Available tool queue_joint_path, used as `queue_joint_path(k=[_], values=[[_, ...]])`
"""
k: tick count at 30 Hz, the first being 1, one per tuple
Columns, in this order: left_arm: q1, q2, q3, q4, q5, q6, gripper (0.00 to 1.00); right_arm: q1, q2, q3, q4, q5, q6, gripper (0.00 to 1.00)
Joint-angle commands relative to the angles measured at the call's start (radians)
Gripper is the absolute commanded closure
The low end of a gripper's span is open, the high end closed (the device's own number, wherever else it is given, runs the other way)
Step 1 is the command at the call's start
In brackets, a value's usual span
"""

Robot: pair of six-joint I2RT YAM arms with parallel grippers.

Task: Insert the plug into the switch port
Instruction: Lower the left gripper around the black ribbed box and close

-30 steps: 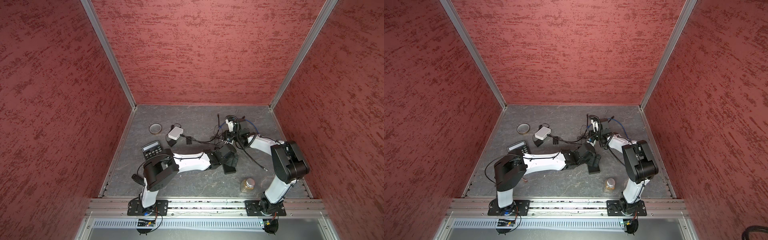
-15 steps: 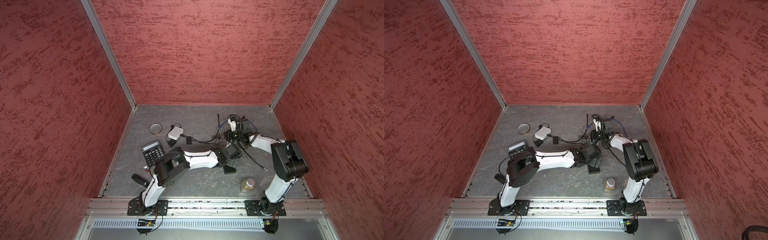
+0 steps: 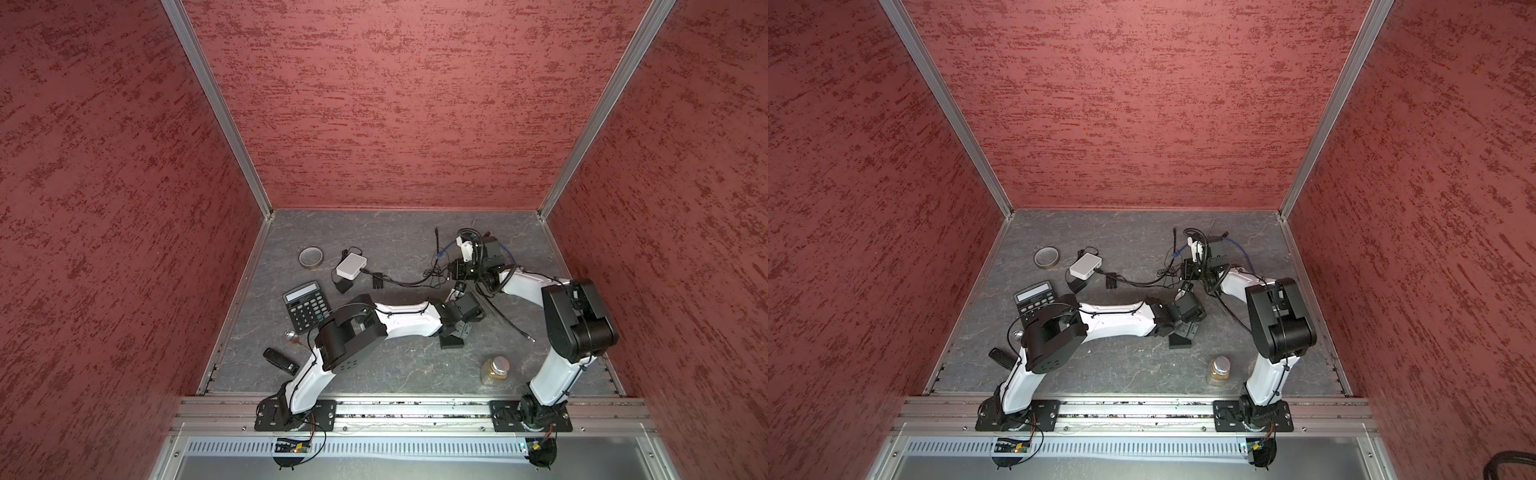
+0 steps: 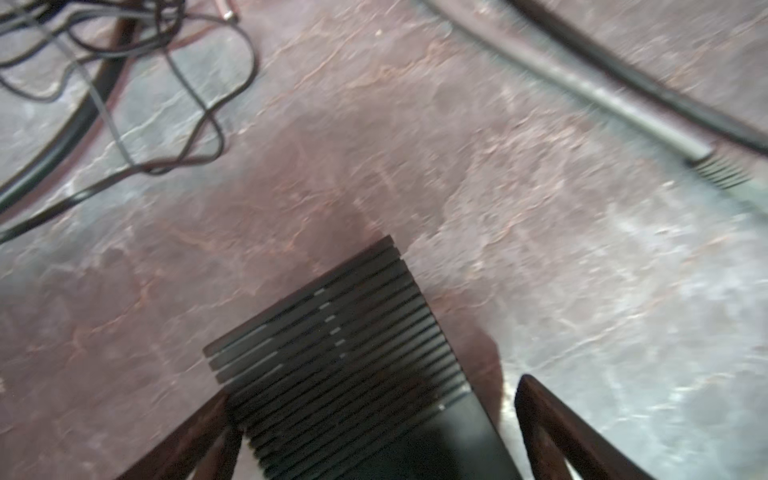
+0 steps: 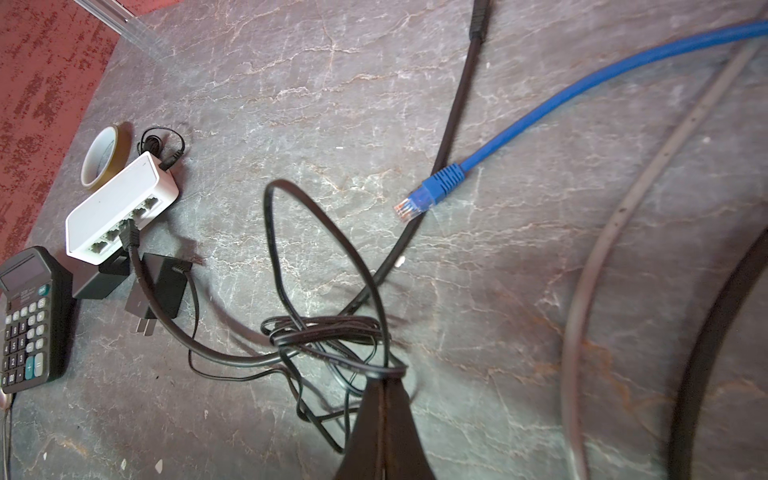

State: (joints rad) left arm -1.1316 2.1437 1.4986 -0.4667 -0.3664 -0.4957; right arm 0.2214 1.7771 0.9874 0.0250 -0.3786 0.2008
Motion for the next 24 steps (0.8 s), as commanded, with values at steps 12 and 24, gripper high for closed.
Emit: queue_joint_path(k=[12, 24], values=[[0.001, -0.228, -0.347, 0.070, -0.067, 0.262, 0.00, -0.009, -0.013, 0.008, 0.007, -0.014, -0.009, 1.00], [0.079, -0.377, -0.520, 0.185, 0.209, 0.352, 0.00, -0.005, -0.057, -0.036, 0.011, -0.047, 0.018, 1.00]])
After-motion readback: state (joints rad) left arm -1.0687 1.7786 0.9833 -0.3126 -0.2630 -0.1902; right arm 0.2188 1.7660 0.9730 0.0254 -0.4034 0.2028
